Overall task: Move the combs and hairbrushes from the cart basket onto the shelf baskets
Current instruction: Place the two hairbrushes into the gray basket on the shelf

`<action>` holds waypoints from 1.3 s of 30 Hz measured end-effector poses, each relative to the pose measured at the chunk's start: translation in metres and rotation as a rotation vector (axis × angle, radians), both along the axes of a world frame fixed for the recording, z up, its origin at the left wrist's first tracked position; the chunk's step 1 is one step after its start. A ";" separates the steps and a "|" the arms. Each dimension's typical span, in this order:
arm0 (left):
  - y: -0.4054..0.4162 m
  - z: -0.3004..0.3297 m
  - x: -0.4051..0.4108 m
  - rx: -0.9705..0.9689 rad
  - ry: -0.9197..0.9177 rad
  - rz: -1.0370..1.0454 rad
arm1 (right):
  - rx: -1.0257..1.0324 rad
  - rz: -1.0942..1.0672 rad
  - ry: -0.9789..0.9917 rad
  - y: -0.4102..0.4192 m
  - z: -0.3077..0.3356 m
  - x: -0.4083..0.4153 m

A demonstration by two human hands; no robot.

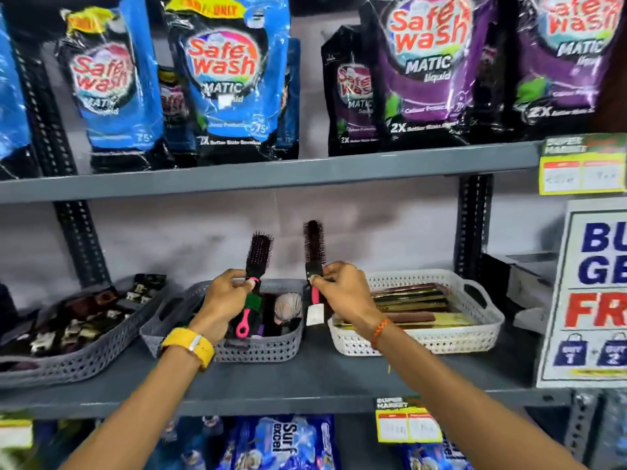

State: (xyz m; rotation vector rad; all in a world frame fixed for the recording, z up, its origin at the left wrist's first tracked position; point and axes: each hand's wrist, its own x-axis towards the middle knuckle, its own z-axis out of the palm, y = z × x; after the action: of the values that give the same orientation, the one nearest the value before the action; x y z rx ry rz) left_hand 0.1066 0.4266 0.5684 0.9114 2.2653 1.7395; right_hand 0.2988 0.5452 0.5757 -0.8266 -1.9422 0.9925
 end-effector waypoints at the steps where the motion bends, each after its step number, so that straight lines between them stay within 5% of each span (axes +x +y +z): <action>1: 0.006 -0.003 -0.015 -0.021 -0.016 0.015 | -0.023 0.003 -0.034 0.001 -0.002 -0.016; 5: 0.030 -0.025 -0.065 -0.232 -0.059 -0.003 | -0.087 0.000 -0.184 0.005 -0.012 -0.074; 14: 0.024 -0.062 -0.105 -0.471 0.002 -0.103 | 0.168 0.067 -0.649 0.003 -0.034 -0.141; 22: -0.005 -0.049 -0.094 -0.807 0.241 -0.158 | 0.344 0.089 -0.814 -0.008 -0.045 -0.142; 27: -0.045 -0.026 -0.063 -0.640 0.569 -0.026 | 0.673 -0.064 -0.576 -0.042 -0.024 -0.123; 31: -0.116 -0.043 -0.039 -0.471 0.746 0.169 | 0.821 0.167 -0.271 -0.099 -0.029 -0.118; 39: -0.293 -0.127 -0.027 -0.629 0.735 0.599 | 0.875 0.464 -0.133 -0.222 -0.101 -0.151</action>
State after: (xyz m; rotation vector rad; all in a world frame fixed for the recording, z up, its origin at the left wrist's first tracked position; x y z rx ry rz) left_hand 0.0798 0.1340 0.4409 0.8538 3.5343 0.6846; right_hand 0.1477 0.3234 0.4747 0.0645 -2.4223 0.2307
